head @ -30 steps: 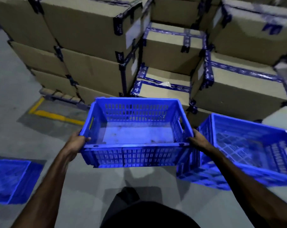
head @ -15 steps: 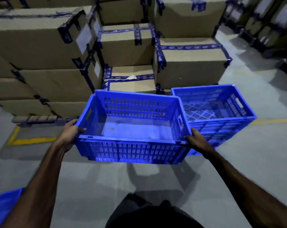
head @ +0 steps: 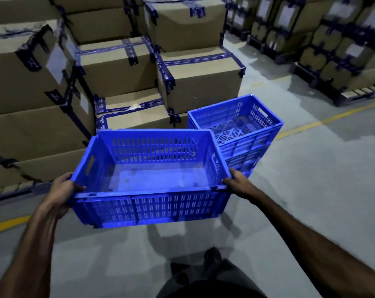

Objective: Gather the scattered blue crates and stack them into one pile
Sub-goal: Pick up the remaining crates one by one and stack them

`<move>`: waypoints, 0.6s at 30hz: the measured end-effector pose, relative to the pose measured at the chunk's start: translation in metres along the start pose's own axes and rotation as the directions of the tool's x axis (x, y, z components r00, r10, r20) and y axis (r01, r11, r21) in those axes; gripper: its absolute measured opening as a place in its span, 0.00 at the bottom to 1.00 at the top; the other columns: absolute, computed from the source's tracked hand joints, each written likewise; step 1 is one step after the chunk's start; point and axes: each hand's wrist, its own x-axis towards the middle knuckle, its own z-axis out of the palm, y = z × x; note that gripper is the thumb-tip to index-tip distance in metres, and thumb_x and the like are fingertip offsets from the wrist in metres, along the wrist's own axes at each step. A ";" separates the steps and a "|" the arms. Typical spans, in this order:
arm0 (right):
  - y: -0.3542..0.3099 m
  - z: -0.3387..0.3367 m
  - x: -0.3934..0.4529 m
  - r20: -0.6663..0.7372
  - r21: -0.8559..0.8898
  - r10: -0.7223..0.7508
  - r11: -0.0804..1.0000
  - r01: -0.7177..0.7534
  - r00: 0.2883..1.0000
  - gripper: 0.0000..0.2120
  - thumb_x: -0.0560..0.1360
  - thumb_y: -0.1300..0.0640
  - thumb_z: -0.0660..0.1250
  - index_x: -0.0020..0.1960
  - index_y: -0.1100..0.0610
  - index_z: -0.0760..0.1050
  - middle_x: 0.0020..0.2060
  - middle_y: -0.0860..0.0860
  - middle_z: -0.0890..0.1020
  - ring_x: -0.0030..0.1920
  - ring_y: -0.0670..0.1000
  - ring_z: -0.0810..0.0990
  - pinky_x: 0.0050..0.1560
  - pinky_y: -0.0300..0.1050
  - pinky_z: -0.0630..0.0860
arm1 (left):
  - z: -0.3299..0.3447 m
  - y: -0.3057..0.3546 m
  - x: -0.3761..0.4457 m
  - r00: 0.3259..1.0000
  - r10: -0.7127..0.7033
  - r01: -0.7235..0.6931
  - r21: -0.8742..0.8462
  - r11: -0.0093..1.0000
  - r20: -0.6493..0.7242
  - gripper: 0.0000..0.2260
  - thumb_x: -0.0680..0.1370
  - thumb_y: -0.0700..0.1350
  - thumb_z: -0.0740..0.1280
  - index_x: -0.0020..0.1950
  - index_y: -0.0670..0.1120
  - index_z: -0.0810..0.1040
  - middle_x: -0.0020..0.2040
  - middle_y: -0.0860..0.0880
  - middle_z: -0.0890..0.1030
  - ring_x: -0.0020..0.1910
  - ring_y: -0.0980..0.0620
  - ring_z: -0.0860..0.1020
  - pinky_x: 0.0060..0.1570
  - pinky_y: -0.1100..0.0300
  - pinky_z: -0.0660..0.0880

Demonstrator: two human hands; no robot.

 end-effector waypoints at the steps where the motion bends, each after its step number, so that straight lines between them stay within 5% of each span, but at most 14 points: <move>1: 0.001 0.002 -0.002 0.008 0.002 -0.005 1.000 0.005 1.000 0.21 0.69 0.47 0.64 0.58 0.55 0.76 0.53 0.57 0.84 0.53 0.60 0.83 0.53 0.57 0.80 | -0.004 -0.003 -0.003 1.000 -0.001 0.001 0.001 1.000 0.000 0.20 0.71 0.23 0.60 0.55 0.41 0.78 0.45 0.40 0.80 0.39 0.42 0.77 0.28 0.61 0.78; 7: -0.002 0.003 -0.025 0.001 0.032 -0.018 0.999 0.018 1.000 0.24 0.67 0.47 0.64 0.61 0.54 0.77 0.54 0.55 0.84 0.53 0.58 0.83 0.54 0.56 0.81 | -0.011 -0.012 -0.017 1.000 0.016 -0.016 0.012 1.000 -0.024 0.22 0.69 0.23 0.61 0.59 0.39 0.78 0.48 0.38 0.79 0.39 0.43 0.76 0.32 0.61 0.77; 14: 0.021 -0.001 -0.048 -0.026 0.011 -0.019 1.000 0.019 0.999 0.07 0.76 0.61 0.67 0.55 0.58 0.77 0.51 0.57 0.84 0.48 0.56 0.82 0.49 0.53 0.79 | 0.006 -0.027 -0.052 1.000 -0.005 0.006 0.048 0.999 -0.027 0.20 0.70 0.22 0.59 0.54 0.41 0.77 0.43 0.40 0.77 0.36 0.44 0.74 0.25 0.62 0.75; 18: 0.046 -0.015 -0.056 -0.012 0.003 0.000 1.000 0.000 1.000 0.05 0.76 0.61 0.67 0.52 0.59 0.77 0.49 0.56 0.83 0.46 0.55 0.81 0.43 0.48 0.77 | 0.025 -0.042 -0.073 1.000 -0.029 0.029 0.075 0.997 -0.011 0.21 0.71 0.23 0.57 0.56 0.39 0.77 0.45 0.37 0.78 0.37 0.43 0.75 0.36 0.55 0.73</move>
